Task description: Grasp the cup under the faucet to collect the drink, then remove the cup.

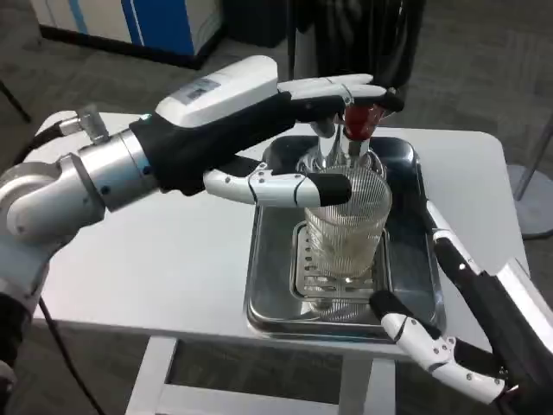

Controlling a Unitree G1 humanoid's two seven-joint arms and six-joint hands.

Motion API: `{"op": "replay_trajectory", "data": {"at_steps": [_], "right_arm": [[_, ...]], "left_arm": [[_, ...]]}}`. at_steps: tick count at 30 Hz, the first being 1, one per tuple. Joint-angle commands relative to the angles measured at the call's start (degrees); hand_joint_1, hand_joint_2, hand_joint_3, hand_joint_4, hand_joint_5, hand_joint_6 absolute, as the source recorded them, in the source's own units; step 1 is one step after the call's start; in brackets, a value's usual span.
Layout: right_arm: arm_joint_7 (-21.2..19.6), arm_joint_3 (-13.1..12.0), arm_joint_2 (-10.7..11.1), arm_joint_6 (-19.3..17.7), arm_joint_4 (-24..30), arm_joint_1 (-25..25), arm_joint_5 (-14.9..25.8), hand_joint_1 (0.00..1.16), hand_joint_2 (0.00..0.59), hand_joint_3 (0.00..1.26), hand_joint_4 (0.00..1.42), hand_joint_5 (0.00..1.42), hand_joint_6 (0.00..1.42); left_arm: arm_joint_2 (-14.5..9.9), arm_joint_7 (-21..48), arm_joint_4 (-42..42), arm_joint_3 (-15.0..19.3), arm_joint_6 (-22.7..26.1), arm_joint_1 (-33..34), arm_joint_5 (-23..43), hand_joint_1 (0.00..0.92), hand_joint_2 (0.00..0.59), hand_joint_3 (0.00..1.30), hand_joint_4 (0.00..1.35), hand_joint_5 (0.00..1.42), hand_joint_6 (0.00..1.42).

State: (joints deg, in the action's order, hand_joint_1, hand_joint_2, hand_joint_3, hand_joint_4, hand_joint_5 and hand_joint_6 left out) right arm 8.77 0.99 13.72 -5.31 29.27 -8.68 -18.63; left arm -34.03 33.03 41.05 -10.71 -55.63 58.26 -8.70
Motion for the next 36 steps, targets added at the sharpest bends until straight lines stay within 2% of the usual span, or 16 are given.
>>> {"op": "replay_trajectory", "data": {"at_steps": [1,12,36], "right_arm": [[-1.7,0.9,-1.1,0.8,-1.7,2.1,-0.9,0.45,0.341,0.00,0.00,0.00,0.00],[-3.0,3.1,-3.0,2.6,-4.4,7.2,-2.4,0.46,0.334,0.00,0.00,0.00,0.00],[-3.9,4.4,-4.1,3.3,-6.5,10.8,-2.7,0.45,0.341,0.00,0.00,0.00,0.00]], "left_arm": [[-0.6,2.0,1.1,-2.6,-1.3,-0.5,-3.7,0.000,0.174,0.18,0.09,0.13,0.42],[-0.9,1.2,2.0,-3.8,-2.2,-0.1,-4.6,0.000,0.174,0.17,0.09,0.12,0.40],[-2.7,-1.7,2.1,-5.8,-3.8,0.3,-8.6,0.000,0.174,0.17,0.09,0.10,0.37]]}}
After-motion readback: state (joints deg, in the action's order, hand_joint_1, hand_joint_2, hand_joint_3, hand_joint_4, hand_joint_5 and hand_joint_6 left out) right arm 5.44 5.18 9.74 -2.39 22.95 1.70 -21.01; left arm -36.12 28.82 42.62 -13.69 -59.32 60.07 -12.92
